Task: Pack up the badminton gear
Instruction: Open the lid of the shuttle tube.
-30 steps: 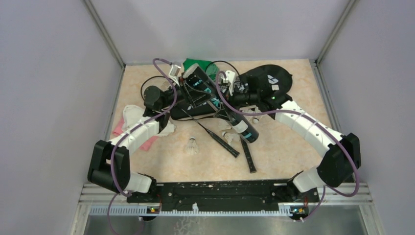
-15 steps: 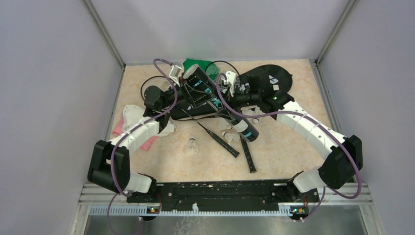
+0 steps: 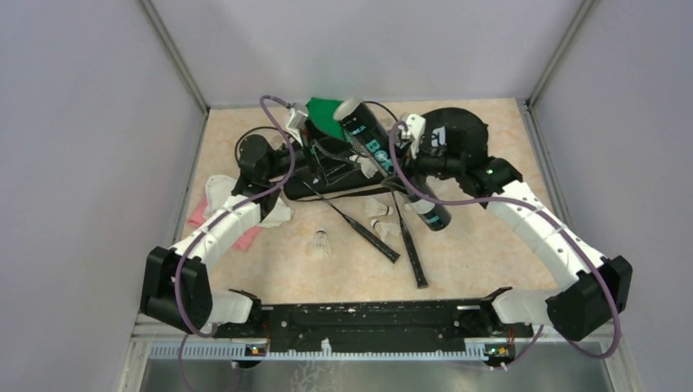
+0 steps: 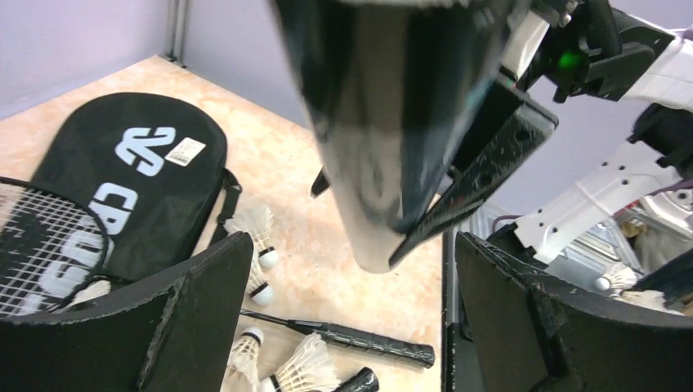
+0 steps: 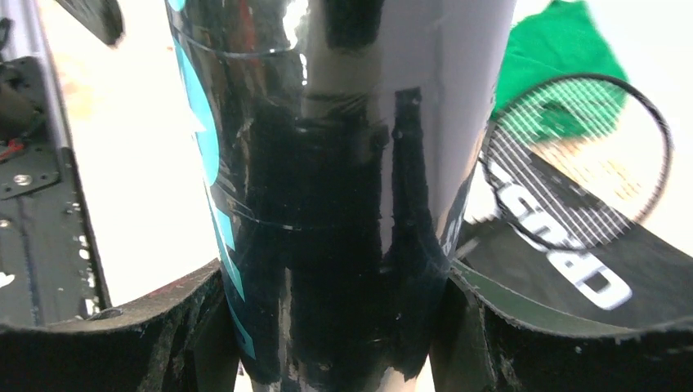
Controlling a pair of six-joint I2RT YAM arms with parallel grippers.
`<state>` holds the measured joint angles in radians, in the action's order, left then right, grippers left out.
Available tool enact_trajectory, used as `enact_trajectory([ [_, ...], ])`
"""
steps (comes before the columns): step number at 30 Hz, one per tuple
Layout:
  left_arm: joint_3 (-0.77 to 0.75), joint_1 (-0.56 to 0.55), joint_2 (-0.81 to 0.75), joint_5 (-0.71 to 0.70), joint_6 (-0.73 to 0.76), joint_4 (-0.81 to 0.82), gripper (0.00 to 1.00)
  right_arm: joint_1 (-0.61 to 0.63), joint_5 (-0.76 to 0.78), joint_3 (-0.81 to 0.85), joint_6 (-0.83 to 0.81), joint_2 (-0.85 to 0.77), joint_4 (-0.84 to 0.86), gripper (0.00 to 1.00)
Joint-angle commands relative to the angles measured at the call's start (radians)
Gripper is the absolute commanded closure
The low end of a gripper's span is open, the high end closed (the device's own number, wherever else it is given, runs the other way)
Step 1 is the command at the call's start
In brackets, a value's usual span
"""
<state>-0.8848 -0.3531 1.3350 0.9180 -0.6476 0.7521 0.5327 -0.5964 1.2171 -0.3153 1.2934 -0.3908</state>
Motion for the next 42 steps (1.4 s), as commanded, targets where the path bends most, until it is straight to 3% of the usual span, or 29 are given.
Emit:
enact_trajectory([
  [1,-0.104,0.017,-0.070,0.018,0.256,-0.285,0.01,-0.094,-0.020,-0.031,-0.042,-0.105,0.017,0.61],
  [7,-0.210,0.065,-0.114,-0.022,0.481,-0.643,0.01,-0.152,-0.022,-0.163,-0.112,-0.228,0.003,0.64],
  [13,-0.325,0.073,-0.172,0.015,0.812,-1.023,0.01,-0.155,-0.065,-0.252,-0.183,-0.297,-0.049,0.64],
  [22,-0.447,0.069,-0.177,0.135,1.072,-1.340,0.01,-0.130,-0.198,-0.288,-0.301,-0.272,-0.146,0.64],
  [30,-0.494,0.021,-0.110,0.093,1.091,-1.396,0.01,-0.068,-0.168,-0.310,-0.322,-0.232,-0.137,0.64],
  [42,-0.337,0.022,-0.154,0.026,0.762,-1.104,0.01,-0.069,-0.174,-0.317,-0.286,-0.247,-0.118,0.65],
])
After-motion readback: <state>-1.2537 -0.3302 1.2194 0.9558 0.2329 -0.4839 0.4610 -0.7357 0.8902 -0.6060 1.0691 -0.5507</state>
